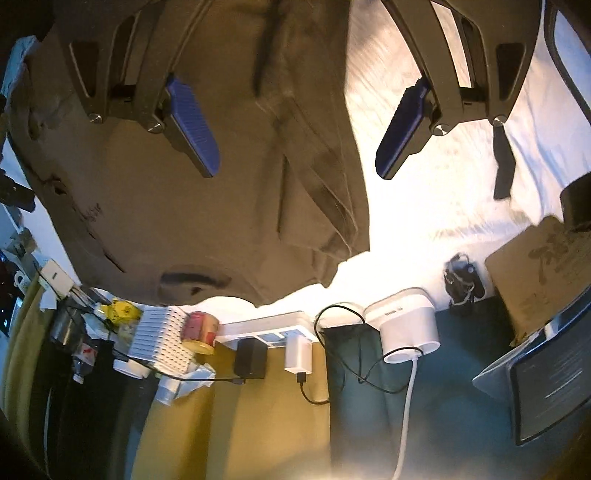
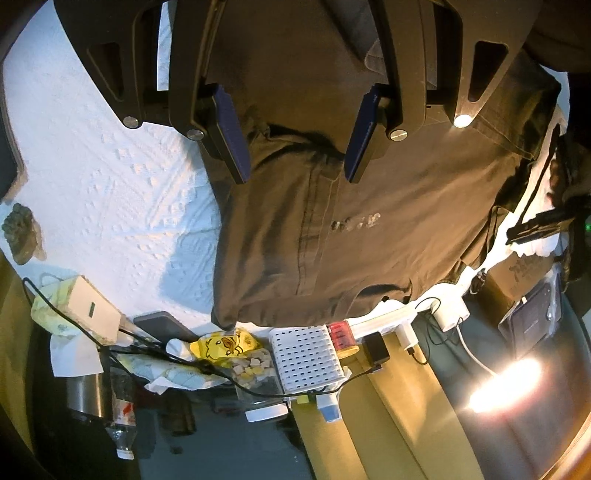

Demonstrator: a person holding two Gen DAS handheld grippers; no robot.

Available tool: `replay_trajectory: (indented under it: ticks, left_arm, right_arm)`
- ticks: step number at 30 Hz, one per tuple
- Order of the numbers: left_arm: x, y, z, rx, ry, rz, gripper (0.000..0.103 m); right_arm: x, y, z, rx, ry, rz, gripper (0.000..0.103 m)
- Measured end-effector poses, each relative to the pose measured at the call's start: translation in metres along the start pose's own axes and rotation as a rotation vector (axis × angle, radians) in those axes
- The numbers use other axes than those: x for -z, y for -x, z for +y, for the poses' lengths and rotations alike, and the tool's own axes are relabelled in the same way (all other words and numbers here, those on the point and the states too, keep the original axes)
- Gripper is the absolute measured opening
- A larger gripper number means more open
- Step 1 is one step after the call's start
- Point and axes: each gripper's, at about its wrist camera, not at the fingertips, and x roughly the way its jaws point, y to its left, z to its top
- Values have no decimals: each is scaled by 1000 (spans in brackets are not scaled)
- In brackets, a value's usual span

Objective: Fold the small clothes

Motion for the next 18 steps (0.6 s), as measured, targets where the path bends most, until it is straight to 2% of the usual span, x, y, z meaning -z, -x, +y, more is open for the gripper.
replay_trajectory:
  ticks: [3, 5, 8, 10, 11, 12, 14, 15, 16, 18]
  left_arm:
    - [-10, -15, 5, 26, -2, 12, 85]
    - [-15, -26, 9, 17, 2, 24, 85]
    - [-19, -45, 16, 38, 27, 58, 62]
    - [-19, -52, 18, 46, 41, 73, 58]
    - [-19, -55, 19, 46, 40, 76, 44]
    - [-19, -57, 19, 45, 35, 80, 35]
    - [-18, -55, 20, 39, 40, 71, 32]
    - [-18, -53, 21, 42, 42, 63, 19]
    - [-18, -50, 20, 39, 37, 54, 14]
    - [-20, -46, 16, 37, 16, 28, 13]
  right_arm:
    - [-2, -3, -1, -2, -2, -2, 57]
    - [-4, -6, -2, -3, -5, -2, 57]
    - [-5, -8, -6, 0, -10, 3, 57]
    - [-6, -11, -9, 5, -17, 8, 57]
    - [-6, -12, -11, 7, -19, 10, 57]
    - [-6, -13, -12, 10, -22, 12, 57]
    - [-7, -15, -14, 12, -25, 14, 57]
    - [-8, -16, -14, 12, -25, 15, 57]
    - [-8, -17, -15, 13, -25, 17, 57]
    - [-8, -20, -15, 10, -25, 21, 57]
